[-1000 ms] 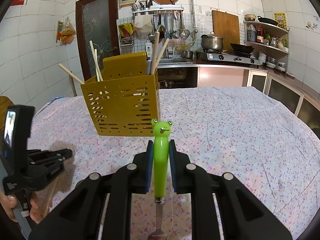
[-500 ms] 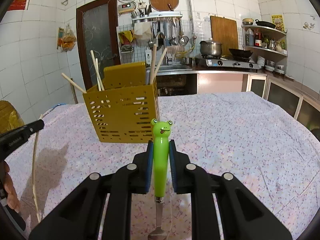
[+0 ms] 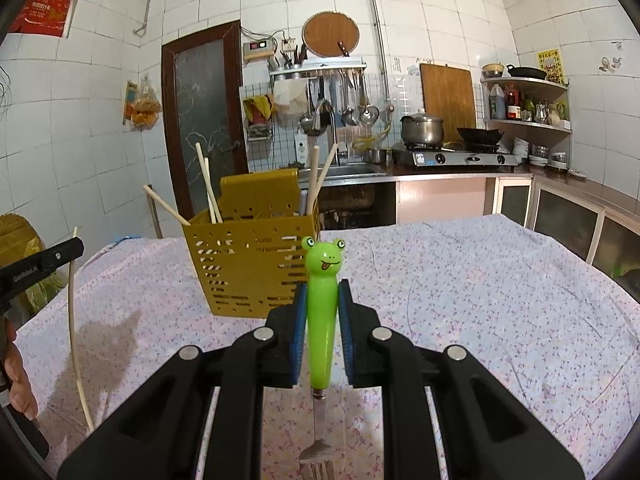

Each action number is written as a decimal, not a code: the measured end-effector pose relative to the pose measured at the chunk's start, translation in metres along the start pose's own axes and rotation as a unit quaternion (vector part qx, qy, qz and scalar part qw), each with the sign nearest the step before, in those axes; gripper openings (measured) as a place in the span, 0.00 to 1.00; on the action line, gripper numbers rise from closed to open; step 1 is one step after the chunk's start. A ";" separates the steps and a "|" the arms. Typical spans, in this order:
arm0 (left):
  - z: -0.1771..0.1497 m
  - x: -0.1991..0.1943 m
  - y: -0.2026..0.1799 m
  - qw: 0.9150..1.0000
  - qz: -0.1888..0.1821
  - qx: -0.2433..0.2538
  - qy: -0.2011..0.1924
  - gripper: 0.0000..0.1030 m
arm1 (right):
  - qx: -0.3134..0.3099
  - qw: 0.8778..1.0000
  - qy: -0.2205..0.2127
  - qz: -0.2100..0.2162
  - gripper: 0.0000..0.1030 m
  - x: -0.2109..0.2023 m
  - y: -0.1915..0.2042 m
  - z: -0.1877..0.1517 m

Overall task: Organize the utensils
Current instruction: 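Lift the frog fork and chopstick upright and carry both over the yellow holder, then open both tools to drop the fork and chopstick into the yellow holder, then grasp the grey spoon with the left tool while the right tool grasps a chopstick, then lift the spoon and chopstick upright and carry both over the yellow holder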

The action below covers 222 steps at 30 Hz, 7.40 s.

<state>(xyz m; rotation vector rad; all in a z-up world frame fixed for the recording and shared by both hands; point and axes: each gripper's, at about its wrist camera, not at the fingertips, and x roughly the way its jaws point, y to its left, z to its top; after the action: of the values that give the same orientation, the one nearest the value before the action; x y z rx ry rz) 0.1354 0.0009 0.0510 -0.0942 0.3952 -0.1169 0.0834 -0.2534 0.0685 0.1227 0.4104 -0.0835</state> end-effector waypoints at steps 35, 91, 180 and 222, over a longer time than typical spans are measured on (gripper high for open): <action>0.156 0.009 -0.086 0.984 -0.064 0.023 -0.165 0.04 | 0.023 0.991 -0.124 0.035 0.15 0.008 0.022 0.150; -0.048 0.070 0.015 0.986 0.045 0.043 0.152 0.95 | -0.077 0.970 0.230 0.004 0.44 0.083 0.049 -0.053; -0.090 0.095 -0.049 0.962 0.012 0.102 0.251 0.34 | -0.033 0.964 0.263 0.006 0.06 0.073 0.009 -0.056; -0.027 -0.016 -0.052 0.994 -0.012 0.107 0.002 0.34 | -0.011 0.990 -0.138 0.030 0.06 -0.052 0.013 -0.001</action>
<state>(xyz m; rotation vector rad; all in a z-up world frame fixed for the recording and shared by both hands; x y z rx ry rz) 0.1049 -0.0507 0.0380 0.1123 0.3834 -0.1820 0.0369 -0.2372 0.0902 0.0999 0.1319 -0.0349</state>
